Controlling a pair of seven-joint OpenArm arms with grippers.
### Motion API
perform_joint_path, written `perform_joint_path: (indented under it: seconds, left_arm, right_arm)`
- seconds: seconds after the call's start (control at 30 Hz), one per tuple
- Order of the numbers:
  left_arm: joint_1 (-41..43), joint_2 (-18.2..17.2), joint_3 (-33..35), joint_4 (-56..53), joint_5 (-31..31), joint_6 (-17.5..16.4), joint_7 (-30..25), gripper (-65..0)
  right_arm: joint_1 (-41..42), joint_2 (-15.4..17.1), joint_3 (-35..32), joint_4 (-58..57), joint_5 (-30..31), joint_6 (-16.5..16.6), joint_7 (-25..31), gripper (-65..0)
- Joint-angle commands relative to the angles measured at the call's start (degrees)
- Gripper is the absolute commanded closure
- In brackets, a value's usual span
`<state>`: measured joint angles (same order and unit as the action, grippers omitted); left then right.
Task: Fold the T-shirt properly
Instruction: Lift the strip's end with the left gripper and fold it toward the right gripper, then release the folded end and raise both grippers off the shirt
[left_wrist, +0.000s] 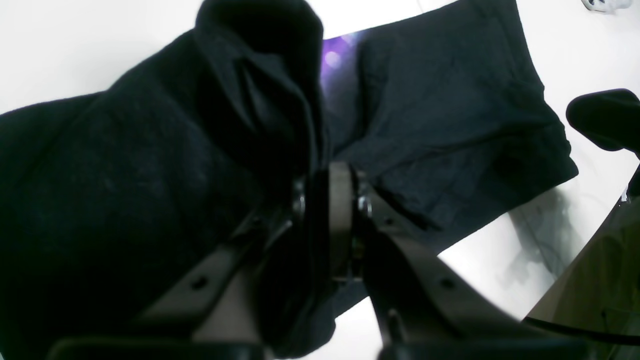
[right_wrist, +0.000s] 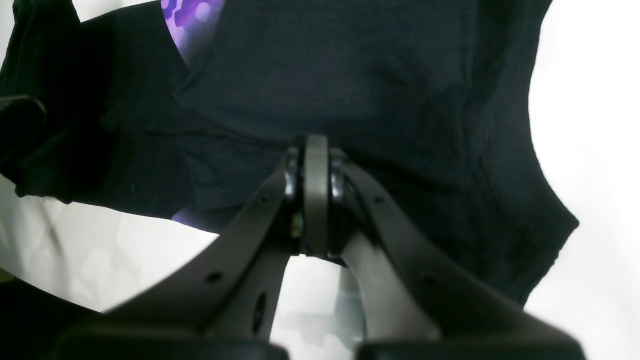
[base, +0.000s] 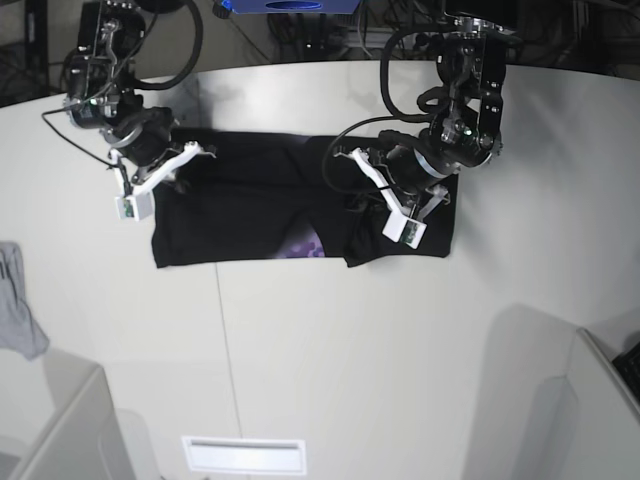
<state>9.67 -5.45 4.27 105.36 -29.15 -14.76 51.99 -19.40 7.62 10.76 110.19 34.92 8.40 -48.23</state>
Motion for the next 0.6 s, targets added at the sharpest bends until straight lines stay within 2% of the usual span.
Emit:
perform_joint_path:
  seconds: [0.0, 0.23, 0.37, 0.47, 0.57]
  left_arm:
    - [-0.57, 0.05, -0.01, 0.97, -1.05, -0.05, -1.22, 0.0]
    - [-0.66, 0.22, 0.17, 0.97, -1.32, -0.05, -1.22, -28.1]
    - [-1.89, 1.28, 4.03, -0.88, -1.32, -0.05, -1.48, -41.6]
    - [-3.47, 2.42, 6.94, -3.52, -1.32, -0.05, -1.48, -45.3]
    - [-3.12, 2.42, 5.53, -0.79, -1.40, -0.05, -1.39, -40.0]
  right_arm:
    - [0.45, 0.08, 0.36, 0.89, 0.64, 0.17, 0.89, 0.0]
    - [0.54, -0.28, 0.09, 0.89, 0.64, 0.17, 0.89, 0.0]
    - [0.54, -0.28, 0.09, 0.89, 0.64, 0.17, 0.89, 0.0]
    - [0.45, -0.28, 0.36, 0.97, 0.64, 0.17, 0.89, 0.0]
    - [0.37, -0.54, 0.71, 1.15, 0.64, 0.17, 0.89, 0.0]
